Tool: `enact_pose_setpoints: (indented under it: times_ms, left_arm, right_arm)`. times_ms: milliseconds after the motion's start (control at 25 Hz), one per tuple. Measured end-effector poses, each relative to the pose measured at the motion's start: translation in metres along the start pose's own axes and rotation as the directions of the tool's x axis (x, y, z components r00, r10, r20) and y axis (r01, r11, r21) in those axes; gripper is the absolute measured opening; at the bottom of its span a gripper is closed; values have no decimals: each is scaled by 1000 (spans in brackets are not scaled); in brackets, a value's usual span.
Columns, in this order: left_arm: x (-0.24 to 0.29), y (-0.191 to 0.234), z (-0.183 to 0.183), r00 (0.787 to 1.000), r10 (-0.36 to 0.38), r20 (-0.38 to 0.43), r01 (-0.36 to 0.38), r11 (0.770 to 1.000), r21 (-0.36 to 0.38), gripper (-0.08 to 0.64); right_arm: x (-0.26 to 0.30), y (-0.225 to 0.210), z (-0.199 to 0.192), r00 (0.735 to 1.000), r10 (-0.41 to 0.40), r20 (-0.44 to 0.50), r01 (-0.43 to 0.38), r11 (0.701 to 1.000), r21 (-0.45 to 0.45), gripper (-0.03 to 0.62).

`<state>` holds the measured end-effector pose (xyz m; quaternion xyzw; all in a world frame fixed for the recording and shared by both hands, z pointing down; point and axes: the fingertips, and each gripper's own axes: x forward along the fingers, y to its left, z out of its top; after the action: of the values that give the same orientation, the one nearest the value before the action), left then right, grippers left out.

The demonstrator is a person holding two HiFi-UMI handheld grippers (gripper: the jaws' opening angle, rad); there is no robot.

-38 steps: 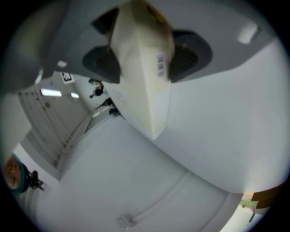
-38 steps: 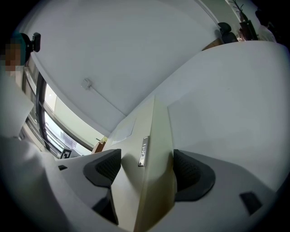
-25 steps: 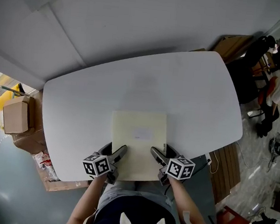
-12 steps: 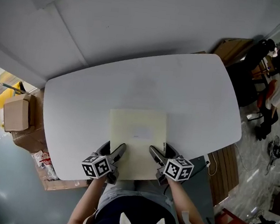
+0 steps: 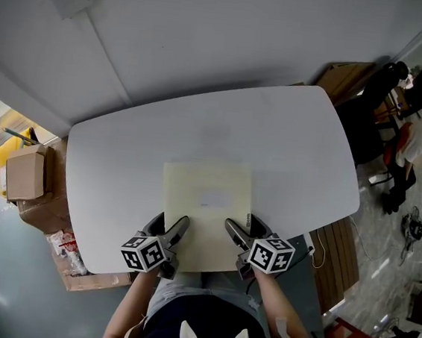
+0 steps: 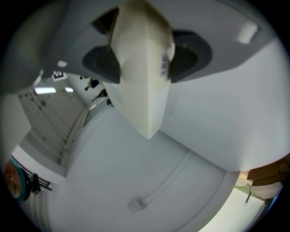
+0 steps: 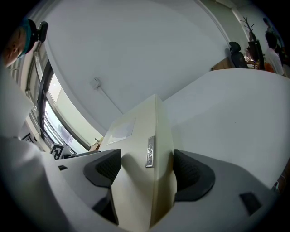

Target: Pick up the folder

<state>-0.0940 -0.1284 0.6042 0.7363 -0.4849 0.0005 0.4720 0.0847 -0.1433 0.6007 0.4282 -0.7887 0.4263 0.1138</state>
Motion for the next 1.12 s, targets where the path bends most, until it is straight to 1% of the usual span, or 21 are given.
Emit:
enact_pose_setpoints:
  times_ms: [200,840,1120]
  left_arm:
    - [-7,-10,9,1000,-8,19,7,999,36,333]
    - [-48,-42,19,993,-30,110,20,995,95,333]
    - [-70,-53,17,989,-30,144,13,993,119,333]
  right_arm:
    - [-8,8,6,999,8,31,-8,1000,-13,319]
    - [-42,44,18,993,59,103,-50,995,-91,319]
    - [-57,59,15,990,77,122,-61,990,-125,319]
